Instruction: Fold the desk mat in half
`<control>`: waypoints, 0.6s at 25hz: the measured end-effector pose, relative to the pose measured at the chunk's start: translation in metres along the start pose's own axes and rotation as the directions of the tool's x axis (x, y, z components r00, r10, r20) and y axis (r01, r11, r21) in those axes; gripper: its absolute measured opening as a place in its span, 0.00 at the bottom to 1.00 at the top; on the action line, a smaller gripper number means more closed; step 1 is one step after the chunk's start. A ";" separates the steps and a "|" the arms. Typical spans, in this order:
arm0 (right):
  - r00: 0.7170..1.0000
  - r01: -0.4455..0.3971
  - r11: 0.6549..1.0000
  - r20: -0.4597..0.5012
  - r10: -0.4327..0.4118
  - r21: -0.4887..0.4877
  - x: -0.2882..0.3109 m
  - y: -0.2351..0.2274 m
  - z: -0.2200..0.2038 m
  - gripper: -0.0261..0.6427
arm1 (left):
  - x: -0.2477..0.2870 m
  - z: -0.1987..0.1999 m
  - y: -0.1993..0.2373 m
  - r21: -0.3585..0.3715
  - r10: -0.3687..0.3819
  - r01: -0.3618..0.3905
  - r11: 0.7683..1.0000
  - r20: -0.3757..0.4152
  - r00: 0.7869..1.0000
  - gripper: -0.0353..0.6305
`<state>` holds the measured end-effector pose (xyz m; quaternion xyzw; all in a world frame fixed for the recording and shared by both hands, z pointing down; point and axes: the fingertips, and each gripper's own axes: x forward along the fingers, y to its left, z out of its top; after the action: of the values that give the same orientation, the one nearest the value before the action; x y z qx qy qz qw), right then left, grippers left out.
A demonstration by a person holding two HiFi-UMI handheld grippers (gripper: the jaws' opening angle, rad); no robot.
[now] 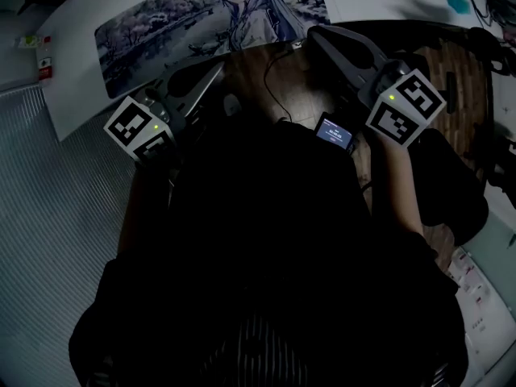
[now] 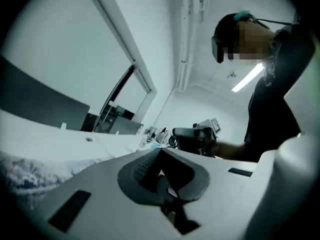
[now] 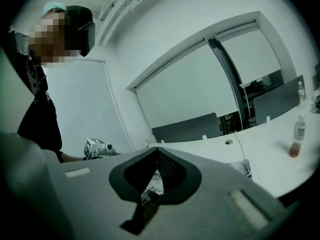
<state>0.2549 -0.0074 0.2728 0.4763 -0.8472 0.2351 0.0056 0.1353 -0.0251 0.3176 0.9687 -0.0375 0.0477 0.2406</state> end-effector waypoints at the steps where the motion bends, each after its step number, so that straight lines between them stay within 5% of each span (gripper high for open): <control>1: 1.000 0.009 1.000 -0.003 -0.009 -0.003 0.009 0.000 0.002 0.05 | 0.004 0.017 -0.003 0.037 -0.024 0.024 0.999 0.015 1.000 0.07; 6: 0.998 0.065 0.998 -0.022 -0.065 -0.013 0.045 -0.010 0.012 0.05 | 0.024 0.067 -0.002 0.133 -0.112 0.102 0.986 0.067 0.991 0.07; 15: 0.996 0.080 0.997 -0.030 -0.081 -0.009 0.057 -0.028 0.020 0.05 | 0.028 0.074 0.009 0.095 -0.121 0.115 0.989 0.057 0.991 0.06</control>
<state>0.2505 -0.0730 0.2792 0.5064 -0.8281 0.2386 0.0298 0.1675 -0.0694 0.2602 0.9803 0.0147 0.0048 0.1970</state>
